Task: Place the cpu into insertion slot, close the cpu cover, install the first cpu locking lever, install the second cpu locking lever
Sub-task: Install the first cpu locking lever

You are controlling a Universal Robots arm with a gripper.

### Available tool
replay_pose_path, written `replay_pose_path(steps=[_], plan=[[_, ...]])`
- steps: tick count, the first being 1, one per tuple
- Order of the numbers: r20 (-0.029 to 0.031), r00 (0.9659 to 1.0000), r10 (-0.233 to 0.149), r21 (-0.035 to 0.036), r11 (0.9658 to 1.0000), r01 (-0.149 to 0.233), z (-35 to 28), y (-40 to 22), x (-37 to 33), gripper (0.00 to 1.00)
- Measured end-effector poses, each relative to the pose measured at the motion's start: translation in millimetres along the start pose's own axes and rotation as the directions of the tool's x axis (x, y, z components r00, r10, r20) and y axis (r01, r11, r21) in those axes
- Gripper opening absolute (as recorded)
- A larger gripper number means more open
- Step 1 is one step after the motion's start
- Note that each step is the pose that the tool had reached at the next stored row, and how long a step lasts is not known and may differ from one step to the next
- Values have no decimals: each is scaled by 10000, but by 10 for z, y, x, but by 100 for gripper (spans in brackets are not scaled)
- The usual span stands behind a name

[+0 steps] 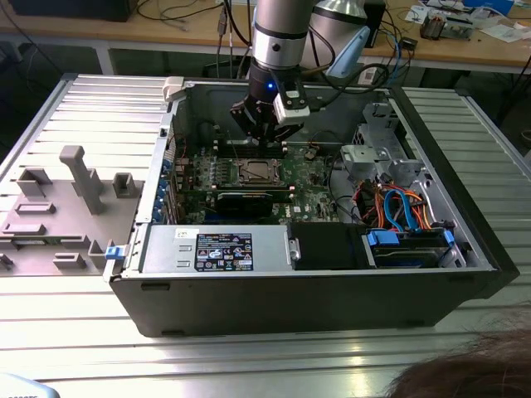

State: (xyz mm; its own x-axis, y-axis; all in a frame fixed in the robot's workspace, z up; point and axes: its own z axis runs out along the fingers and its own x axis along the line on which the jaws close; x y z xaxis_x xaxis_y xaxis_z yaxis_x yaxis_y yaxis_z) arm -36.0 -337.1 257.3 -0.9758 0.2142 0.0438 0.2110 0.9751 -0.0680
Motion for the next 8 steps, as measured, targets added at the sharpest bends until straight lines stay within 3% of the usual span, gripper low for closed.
replay_pose_path(steps=[8], plan=[[10,9999,-141,6,9999,141,0,0,0,11]])
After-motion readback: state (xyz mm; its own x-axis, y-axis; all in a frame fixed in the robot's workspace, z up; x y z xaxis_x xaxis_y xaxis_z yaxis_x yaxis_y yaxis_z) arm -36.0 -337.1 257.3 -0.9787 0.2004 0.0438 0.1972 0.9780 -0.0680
